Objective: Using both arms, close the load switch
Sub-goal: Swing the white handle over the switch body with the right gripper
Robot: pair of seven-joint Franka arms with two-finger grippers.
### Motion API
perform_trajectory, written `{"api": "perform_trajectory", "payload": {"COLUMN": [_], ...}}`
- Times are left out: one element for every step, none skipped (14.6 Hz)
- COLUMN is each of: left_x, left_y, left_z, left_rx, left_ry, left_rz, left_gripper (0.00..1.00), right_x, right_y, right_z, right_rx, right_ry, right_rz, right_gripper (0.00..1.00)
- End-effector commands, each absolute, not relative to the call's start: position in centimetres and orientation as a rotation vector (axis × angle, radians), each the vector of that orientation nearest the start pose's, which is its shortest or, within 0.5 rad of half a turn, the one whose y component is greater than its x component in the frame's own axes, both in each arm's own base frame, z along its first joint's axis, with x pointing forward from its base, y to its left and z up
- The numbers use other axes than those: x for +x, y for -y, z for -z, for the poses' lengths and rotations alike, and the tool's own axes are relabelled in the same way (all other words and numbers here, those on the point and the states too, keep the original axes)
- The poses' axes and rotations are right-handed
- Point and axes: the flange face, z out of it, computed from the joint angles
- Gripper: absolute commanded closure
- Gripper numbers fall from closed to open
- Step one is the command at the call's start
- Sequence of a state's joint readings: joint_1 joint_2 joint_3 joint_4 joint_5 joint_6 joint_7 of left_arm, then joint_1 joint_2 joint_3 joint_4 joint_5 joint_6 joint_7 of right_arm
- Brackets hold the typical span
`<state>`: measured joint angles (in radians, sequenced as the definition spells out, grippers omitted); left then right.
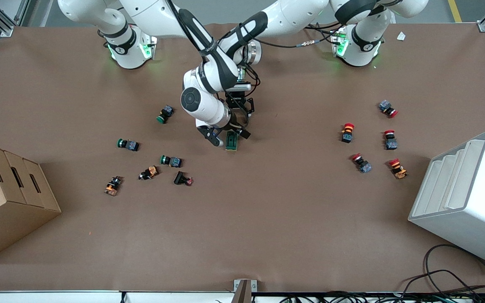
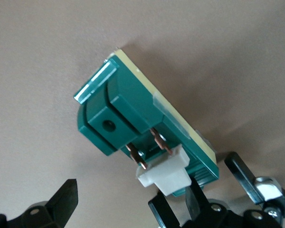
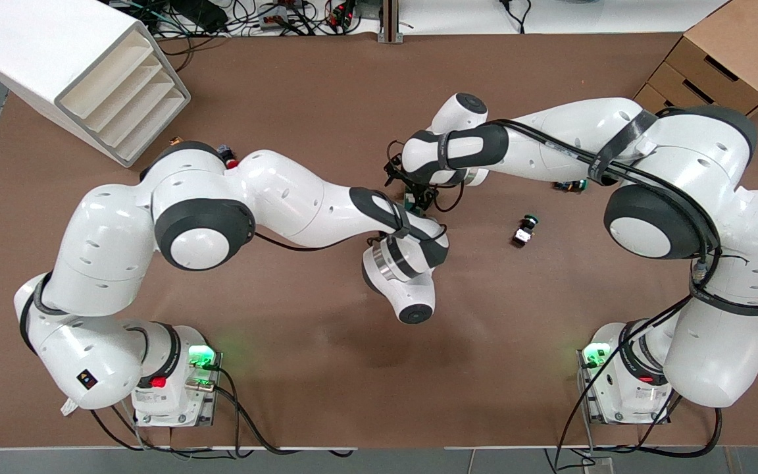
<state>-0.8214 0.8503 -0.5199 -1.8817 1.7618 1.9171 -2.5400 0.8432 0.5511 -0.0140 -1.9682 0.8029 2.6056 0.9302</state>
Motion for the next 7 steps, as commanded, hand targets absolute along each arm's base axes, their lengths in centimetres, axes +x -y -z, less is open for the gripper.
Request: {"api": "perform_trajectory", "payload": {"left_x": [20.4,20.4,20.4,20.4,20.4,20.5,20.5], "left_y": [56.1,56.1,56.0,56.0,56.0,56.0,56.0], "left_z": [-8.2,-8.2,-8.1,-8.1,-8.1,-8.1,-8.1], "left_rx": [-2.763,-2.763,-2.762,-2.762,-2.761,-2.759,-2.759], "left_ry": [0.055,0.054,0.053,0.053,0.051,0.052,0.05], "left_rz": [1.524,1.526,1.525,1.525,1.525,1.525,1.525], "left_gripper": [0.01,0.01,0.01,0.01,0.01,0.01,0.01], "right_x": [44.2,44.8,45.5,46.0,46.5,46.8,47.3], "right_y": [-44.3,-44.0,-43.8,-43.4,-43.3,-43.2,-43.0], "right_z": [-19.8,-20.0,-20.4,-20.5,-20.8,-21.0,-21.3], "right_rx": [-2.534,-2.526,-2.515,-2.507,-2.5,-2.493,-2.484], "right_ry": [-1.082,-1.083,-1.087,-1.097,-1.096,-1.101,-1.105], "right_rz": [-0.38,-0.375,-0.371,-0.366,-0.358,-0.354,-0.349], "right_gripper": [0.0,0.0,0.0,0.0,0.0,0.0,0.0]}}
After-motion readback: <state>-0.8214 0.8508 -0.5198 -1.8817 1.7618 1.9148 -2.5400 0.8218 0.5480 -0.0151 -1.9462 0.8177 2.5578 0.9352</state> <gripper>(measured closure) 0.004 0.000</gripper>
